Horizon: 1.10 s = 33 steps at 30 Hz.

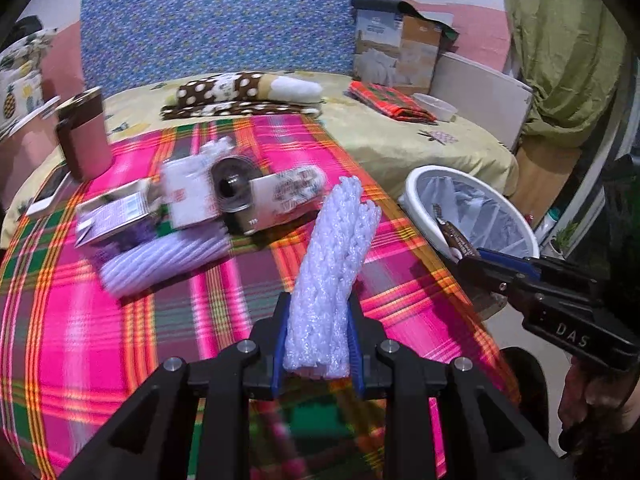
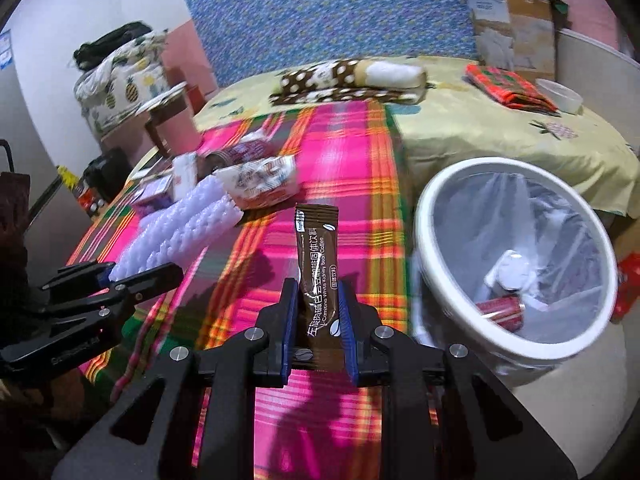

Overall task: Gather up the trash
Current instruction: 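Carry the foam net and wrapper over the wastebasket and open both tools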

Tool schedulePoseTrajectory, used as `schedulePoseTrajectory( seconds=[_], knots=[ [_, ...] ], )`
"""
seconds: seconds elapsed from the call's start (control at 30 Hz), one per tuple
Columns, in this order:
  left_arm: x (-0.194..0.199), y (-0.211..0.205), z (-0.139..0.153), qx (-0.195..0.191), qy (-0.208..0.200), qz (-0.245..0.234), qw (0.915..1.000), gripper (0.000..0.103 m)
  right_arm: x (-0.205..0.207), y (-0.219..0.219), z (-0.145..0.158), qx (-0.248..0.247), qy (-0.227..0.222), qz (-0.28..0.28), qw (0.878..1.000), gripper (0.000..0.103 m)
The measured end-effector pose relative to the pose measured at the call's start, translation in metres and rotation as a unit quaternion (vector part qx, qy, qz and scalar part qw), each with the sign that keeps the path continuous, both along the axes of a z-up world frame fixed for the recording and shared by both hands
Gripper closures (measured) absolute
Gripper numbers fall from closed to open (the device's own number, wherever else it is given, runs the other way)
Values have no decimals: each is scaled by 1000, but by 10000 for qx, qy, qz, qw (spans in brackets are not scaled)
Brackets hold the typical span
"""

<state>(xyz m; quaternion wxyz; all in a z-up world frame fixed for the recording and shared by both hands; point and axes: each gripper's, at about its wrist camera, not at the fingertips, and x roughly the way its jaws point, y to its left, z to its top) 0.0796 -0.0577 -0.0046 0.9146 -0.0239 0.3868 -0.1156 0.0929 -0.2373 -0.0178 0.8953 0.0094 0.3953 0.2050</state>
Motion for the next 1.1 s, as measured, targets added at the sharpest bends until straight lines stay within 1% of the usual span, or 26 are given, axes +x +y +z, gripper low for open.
schedulePoseTrajectory(
  seconds=[0.23, 0.57, 0.83, 1.1],
  knots=[
    [15, -39, 9, -50, -77, -423, 9991, 77, 2, -39, 7, 15, -135, -514, 9986, 81],
    [38, -86, 11, -111, -54, -864, 9962, 77, 10, -81, 4, 16, -128, -1063, 9943, 81],
    [55, -121, 8, -118, 16, -1174, 9930, 77, 17, -103, -1, 15, -41, -1307, 9914, 81],
    [71, -150, 2, -162, 108, -1449, 9893, 76, 25, -117, -9, -7, 123, -1396, 9901, 80]
  ],
)
